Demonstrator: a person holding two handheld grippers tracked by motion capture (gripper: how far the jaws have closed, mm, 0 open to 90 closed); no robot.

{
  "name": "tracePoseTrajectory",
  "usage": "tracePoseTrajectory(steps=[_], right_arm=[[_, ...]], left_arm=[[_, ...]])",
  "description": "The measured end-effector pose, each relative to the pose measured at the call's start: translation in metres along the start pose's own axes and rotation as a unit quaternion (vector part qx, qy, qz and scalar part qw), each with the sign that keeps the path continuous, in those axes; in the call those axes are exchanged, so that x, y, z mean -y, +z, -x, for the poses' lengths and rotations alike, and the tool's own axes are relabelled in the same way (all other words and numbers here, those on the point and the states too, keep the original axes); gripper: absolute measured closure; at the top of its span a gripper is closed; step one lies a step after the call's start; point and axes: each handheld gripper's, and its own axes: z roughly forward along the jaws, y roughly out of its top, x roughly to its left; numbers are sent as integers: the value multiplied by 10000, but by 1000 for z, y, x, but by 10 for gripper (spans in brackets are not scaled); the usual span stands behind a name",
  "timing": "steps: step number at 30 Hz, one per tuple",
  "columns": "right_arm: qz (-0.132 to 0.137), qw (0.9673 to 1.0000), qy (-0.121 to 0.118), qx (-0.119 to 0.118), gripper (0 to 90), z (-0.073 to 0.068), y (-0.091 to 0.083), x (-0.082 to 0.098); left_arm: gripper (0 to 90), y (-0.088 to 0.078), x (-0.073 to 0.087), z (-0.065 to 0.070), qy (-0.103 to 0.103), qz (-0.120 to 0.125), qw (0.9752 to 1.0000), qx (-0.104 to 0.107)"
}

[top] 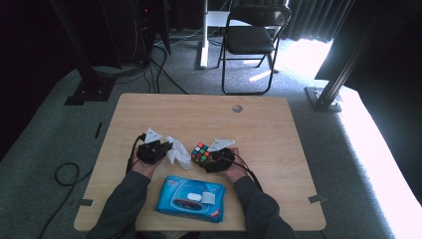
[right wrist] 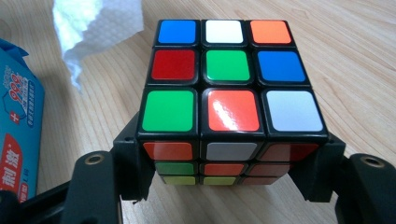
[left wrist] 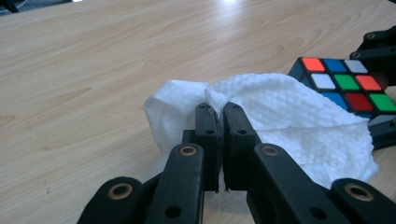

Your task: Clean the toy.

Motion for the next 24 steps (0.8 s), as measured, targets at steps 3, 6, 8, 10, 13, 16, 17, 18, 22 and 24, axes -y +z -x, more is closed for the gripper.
tracePoseTrajectory(steps=[3,6,8,10,13,16,17,18,22,24], right_arm=[[-13,10000,-20,-8,340,0,0,0],[-25,10000,-7,-22,340,0,0,0],[-23,10000,-37,-29,340,-1,1,0],[-26,10000,-36,-37,340,-1,1,0],[-26,10000,-42,-59,340,-2,1,0],[-30,10000,-42,-76,340,-2,2,-1],[-37,10000,-41,-82,340,-2,1,0],[-45,9999,-51,-85,340,-2,1,0],[-50,9999,-92,-96,340,-2,2,0],[-83,9998,-93,-131,339,-4,3,1]], left_arm=[[866,1,-3,0,0,29,10000,-5],[866,1,-6,0,-15,49,10000,-23],[866,2,-8,0,-22,76,10000,-51],[866,2,-10,-1,-20,106,9999,-97],[866,3,-14,-1,-40,149,9998,-140],[866,4,-17,-3,-58,165,9997,-193],[866,4,-18,-4,-64,168,9996,-209],[866,5,-19,-5,-75,170,9996,-236],[866,6,-22,-9,-132,171,9993,-314],[866,6,-24,-10,-164,196,9990,-372]])
